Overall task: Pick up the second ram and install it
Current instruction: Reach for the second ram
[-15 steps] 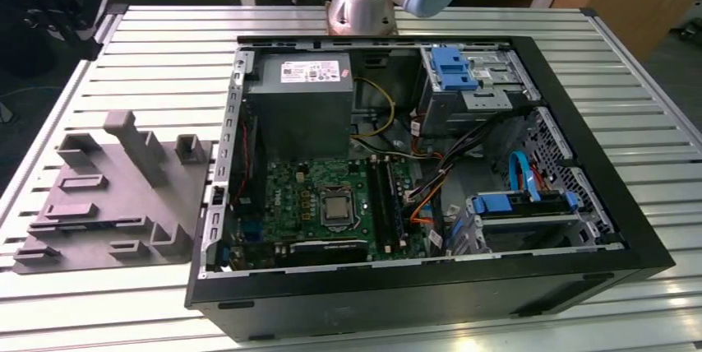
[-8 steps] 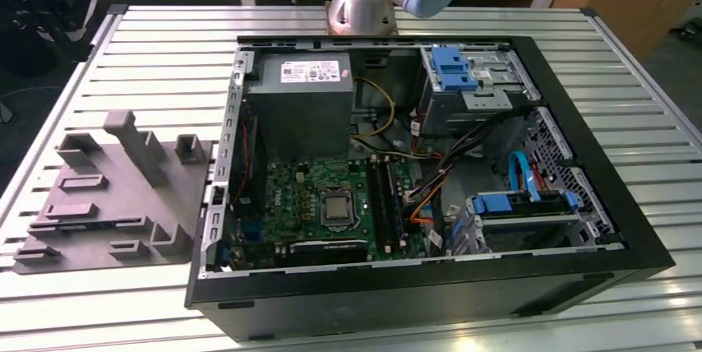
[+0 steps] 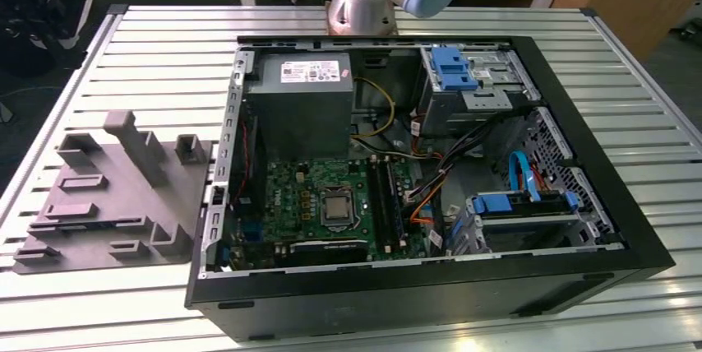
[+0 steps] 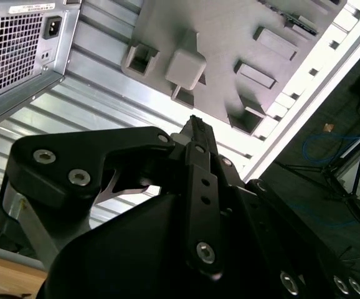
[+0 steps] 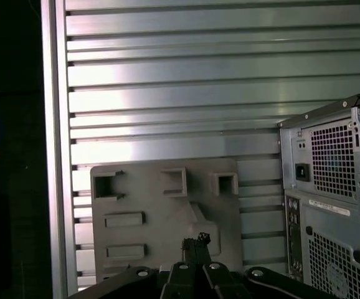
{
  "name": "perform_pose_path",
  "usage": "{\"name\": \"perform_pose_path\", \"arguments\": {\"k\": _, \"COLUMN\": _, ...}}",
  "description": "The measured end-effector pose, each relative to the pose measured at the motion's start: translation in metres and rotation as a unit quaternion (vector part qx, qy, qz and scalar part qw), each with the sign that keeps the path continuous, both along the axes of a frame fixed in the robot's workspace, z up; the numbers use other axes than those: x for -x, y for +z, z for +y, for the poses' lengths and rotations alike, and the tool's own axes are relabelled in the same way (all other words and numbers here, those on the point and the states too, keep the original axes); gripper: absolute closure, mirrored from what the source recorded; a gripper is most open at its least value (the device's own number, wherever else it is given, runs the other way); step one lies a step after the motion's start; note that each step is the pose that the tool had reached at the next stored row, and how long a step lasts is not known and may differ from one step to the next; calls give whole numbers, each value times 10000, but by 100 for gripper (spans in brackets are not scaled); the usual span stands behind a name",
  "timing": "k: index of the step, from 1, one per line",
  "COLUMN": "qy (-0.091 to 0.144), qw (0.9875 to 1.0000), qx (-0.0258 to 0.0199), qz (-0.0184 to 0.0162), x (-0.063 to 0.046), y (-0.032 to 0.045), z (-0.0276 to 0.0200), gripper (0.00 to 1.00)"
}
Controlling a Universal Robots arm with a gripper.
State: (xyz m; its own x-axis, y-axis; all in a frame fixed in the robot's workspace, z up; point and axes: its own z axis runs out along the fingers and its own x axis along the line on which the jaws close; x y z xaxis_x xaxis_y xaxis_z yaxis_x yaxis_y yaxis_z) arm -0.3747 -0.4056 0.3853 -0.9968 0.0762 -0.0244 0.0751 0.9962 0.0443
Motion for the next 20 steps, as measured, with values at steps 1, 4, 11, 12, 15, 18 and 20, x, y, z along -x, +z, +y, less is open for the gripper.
{"name": "perform_pose_path", "arguments": {"k": 1, "qy": 0, "qw": 10000, "qx": 0, "qz": 0, "x": 8, "y": -6, "z": -7, "gripper": 90}}
{"name": "perform_pose_path", "arguments": {"k": 4, "qy": 0, "qw": 10000, "qx": 0, "qz": 0, "x": 30, "y": -25, "z": -29, "gripper": 90}}
{"name": "perform_pose_path", "arguments": {"k": 11, "qy": 0, "qw": 10000, "qx": 0, "qz": 1, "x": 84, "y": -69, "z": -98, "gripper": 90}}
{"name": "perform_pose_path", "arguments": {"k": 12, "qy": 0, "qw": 10000, "qx": 0, "qz": 1, "x": 93, "y": -76, "z": -110, "gripper": 90}}
{"name": "perform_pose_path", "arguments": {"k": 15, "qy": 0, "qw": 10000, "qx": 0, "qz": 2, "x": 120, "y": -94, "z": -150, "gripper": 90}}
{"name": "perform_pose_path", "arguments": {"k": 18, "qy": 0, "qw": 10000, "qx": 0, "qz": 2, "x": 145, "y": -115, "z": -194, "gripper": 90}}
{"name": "perform_pose_path", "arguments": {"k": 20, "qy": 0, "qw": 10000, "qx": 0, "qz": 2, "x": 160, "y": -129, "z": -225, "gripper": 90}}
